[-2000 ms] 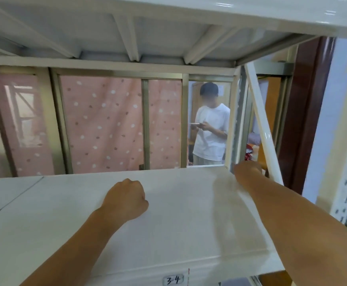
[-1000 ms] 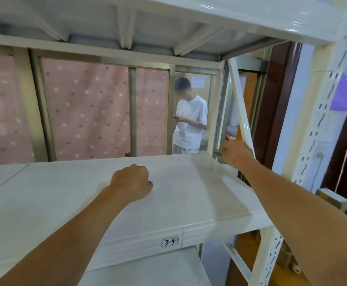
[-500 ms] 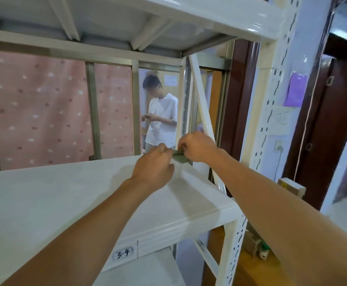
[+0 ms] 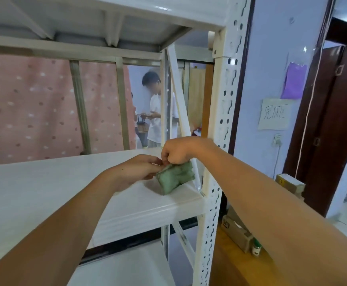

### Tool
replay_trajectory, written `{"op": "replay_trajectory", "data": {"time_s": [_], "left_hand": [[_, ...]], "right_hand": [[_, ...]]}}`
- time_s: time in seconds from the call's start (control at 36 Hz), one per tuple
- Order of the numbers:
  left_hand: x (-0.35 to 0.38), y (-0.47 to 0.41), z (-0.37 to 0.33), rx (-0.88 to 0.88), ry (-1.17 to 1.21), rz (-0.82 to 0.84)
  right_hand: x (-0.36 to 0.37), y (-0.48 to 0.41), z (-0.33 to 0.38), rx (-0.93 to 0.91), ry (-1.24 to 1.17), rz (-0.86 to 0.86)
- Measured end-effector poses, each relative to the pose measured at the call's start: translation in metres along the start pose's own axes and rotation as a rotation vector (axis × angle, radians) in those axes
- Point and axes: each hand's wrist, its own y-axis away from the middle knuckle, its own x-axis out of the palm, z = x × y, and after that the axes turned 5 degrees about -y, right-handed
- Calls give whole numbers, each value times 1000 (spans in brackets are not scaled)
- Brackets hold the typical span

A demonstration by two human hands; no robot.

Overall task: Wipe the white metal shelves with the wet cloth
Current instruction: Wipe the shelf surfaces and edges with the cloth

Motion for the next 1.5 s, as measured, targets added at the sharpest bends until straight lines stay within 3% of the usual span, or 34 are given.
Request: {"op": "replay_trajectory", "data": {"time_s": [0.08,0.33,0.58,0.69,0.89,1.08,1.5], "left_hand": [[3,13,-5,21,60,11],[27,54,-14,57,-100,-189],[50,57,-12,114,-504,-420],[59,54,-10,128,-724,-499],[64,56,-14,60,-807,-456],[59,64,-13,53,-742,-276],[55,34,-1,22,-882,-425]], "right_hand": [[0,12,0,5,-33,17],[18,33,4,44,-99,51],[45,54,2,-29,-181,-247],[65,70,-5,-66,-71,-336],[94,85,-4,-42,137,-435],[99,88,-7,-41,31,-402],[95,47,-2,38,11,-455]]}}
